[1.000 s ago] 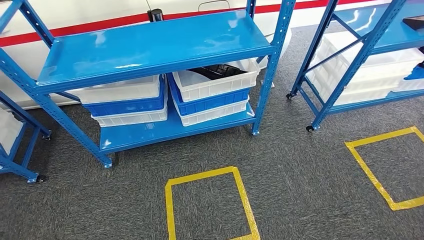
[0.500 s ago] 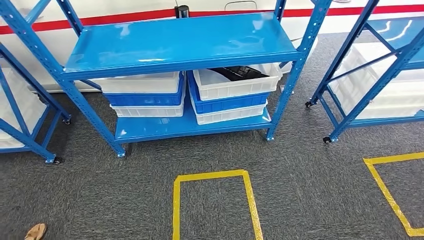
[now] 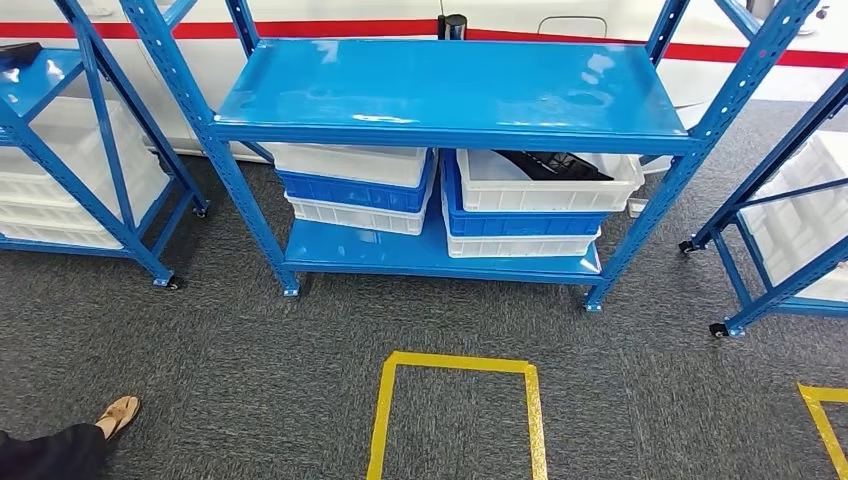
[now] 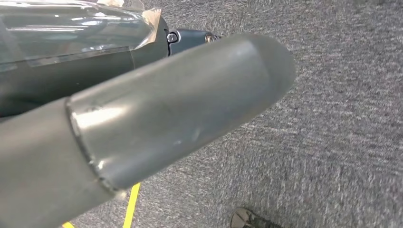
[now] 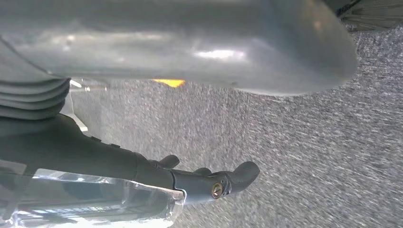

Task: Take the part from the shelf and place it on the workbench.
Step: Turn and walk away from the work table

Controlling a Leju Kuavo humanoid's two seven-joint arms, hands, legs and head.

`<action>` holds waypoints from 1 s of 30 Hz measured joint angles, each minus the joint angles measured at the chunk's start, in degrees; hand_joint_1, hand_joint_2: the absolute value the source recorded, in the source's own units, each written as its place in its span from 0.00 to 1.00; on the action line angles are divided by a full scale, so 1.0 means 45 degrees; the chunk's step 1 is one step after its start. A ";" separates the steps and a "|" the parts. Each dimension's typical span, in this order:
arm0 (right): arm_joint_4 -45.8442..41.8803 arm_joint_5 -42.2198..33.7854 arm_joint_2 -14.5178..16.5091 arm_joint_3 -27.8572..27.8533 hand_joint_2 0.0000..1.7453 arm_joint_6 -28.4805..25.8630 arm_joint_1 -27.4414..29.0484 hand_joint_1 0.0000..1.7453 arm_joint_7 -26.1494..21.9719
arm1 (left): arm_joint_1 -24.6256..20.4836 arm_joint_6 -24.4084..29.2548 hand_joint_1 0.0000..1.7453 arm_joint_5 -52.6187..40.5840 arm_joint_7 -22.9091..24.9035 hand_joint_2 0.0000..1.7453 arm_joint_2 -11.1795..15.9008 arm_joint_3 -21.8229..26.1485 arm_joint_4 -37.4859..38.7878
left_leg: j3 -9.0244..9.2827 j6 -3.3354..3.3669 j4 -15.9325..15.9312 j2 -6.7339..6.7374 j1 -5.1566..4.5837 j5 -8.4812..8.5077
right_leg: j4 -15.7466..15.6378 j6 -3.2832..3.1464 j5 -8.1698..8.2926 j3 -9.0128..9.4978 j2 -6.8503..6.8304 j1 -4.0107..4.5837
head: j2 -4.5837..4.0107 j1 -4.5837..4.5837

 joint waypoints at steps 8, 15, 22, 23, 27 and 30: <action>-0.0001 -0.0167 0.0051 -0.0042 0.00 0.0006 0.0015 0.00 -0.0108 | 0.0003 0.0000 0.00 -0.0025 -0.0005 1.00 0.0032 0.0019 0.0000 | -0.1769 -0.0503 0.3524 0.1091 0.0227 -0.1679 | -0.0095 -0.0524 -0.0013 0.0202 -0.0319 -0.0107 | 0.0000 -0.0096; -0.0001 -0.0369 0.0068 -0.0172 0.00 0.0004 0.0013 0.00 -0.0101 | -0.0012 -0.0016 0.00 -0.0176 -0.0005 1.00 0.0039 0.0017 0.0000 | -0.0221 -0.0412 0.0072 0.1340 0.0251 0.0111 | -0.0066 -0.0336 -0.0221 0.0330 -0.0430 0.0044 | 0.0000 -0.0082; -0.0001 -0.0501 0.0056 -0.0356 0.00 -0.0104 0.0018 0.00 -0.0091 | -0.0010 -0.0015 0.00 -0.0181 0.0040 1.00 0.0034 0.0019 0.0000 | -0.0197 -0.0258 0.0054 0.1227 0.0061 0.0096 | -0.0209 -0.0227 -0.0241 0.0375 -0.0478 0.0060 | 0.0000 -0.0074; -0.0001 -0.0533 0.0055 -0.0384 0.00 -0.0147 0.0020 0.00 -0.0098 | -0.0010 -0.0017 0.00 -0.0185 0.0063 1.00 0.0029 0.0019 0.0000 | -0.0197 -0.0242 0.0055 0.1226 0.0060 0.0090 | -0.0234 -0.0212 -0.0232 0.0397 -0.0479 0.0060 | 0.0000 -0.0074; -0.0001 -0.0585 0.0055 -0.0442 0.00 -0.0233 0.0022 0.00 -0.0125 | -0.0010 -0.0040 0.00 -0.0226 0.0102 1.00 0.0023 0.0019 0.0000 | -0.0199 -0.0204 0.0064 0.1218 0.0045 0.0074 | -0.0273 -0.0173 -0.0208 0.0468 -0.0479 0.0044 | 0.0000 -0.0076; -0.0001 -0.0586 0.0056 -0.0488 0.00 -0.0238 0.0024 0.00 -0.0129 | -0.0010 -0.0044 0.00 -0.0233 0.0112 1.00 0.0025 0.0019 0.0000 | -0.0198 -0.0193 0.0067 0.1213 0.0035 0.0069 | -0.0275 -0.0165 -0.0205 0.0492 -0.0479 0.0019 | 0.0000 -0.0080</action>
